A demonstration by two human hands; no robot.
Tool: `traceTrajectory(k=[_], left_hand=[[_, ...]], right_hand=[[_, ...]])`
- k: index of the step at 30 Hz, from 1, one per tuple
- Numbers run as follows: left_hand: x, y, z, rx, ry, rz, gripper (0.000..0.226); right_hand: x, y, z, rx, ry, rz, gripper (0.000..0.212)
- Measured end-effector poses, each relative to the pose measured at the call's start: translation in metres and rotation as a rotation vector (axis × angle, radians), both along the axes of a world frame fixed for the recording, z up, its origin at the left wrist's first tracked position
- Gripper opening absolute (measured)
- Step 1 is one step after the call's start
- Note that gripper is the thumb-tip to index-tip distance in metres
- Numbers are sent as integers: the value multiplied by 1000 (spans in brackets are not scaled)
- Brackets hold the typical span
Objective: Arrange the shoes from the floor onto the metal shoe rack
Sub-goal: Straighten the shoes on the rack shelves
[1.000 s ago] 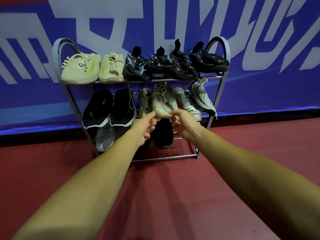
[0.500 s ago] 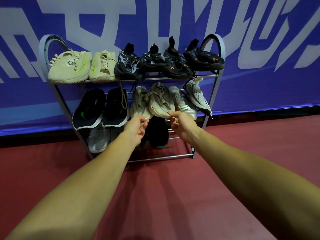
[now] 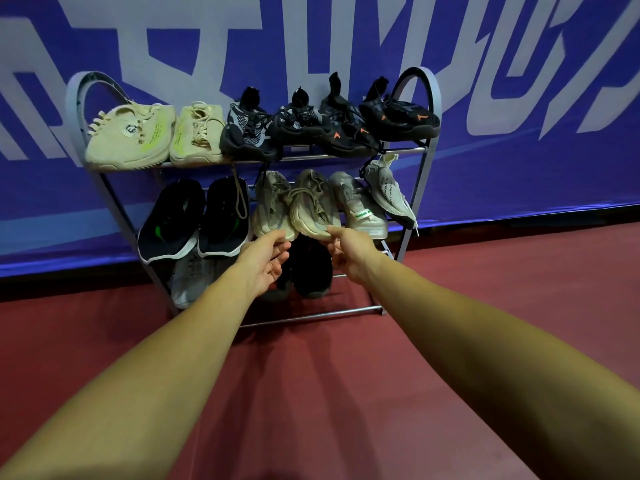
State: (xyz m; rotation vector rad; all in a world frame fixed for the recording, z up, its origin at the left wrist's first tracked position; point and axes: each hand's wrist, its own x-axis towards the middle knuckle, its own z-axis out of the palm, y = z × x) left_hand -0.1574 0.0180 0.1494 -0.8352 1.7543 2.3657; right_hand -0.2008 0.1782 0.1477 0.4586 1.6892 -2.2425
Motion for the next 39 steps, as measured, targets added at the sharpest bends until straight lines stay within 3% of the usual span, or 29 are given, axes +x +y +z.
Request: traceTrajectory(k=[10, 13, 19, 22, 28, 33, 39], left_hand=[[2, 32, 7, -33, -42, -93, 30], [1, 47, 6, -56, -58, -140, 31], [-9, 72, 5, 6, -42, -144, 33], [-15, 83, 1, 1, -50, -155, 25], [-28, 102, -4, 84, -89, -178, 33], [-33, 99, -6, 82, -99, -180, 31], [-29, 99, 1, 79, -91, -164, 29]], right_hand=[[21, 29, 10, 21, 79, 53, 24], [23, 43, 13, 32, 107, 23, 18], [14, 72, 8, 178, -16, -74, 44], [6, 75, 5, 183, -40, -100, 48], [-11, 58, -1, 108, -51, -168, 62], [-15, 59, 5, 20, -87, -199, 21], [-12, 58, 15, -188, -88, -197, 14]])
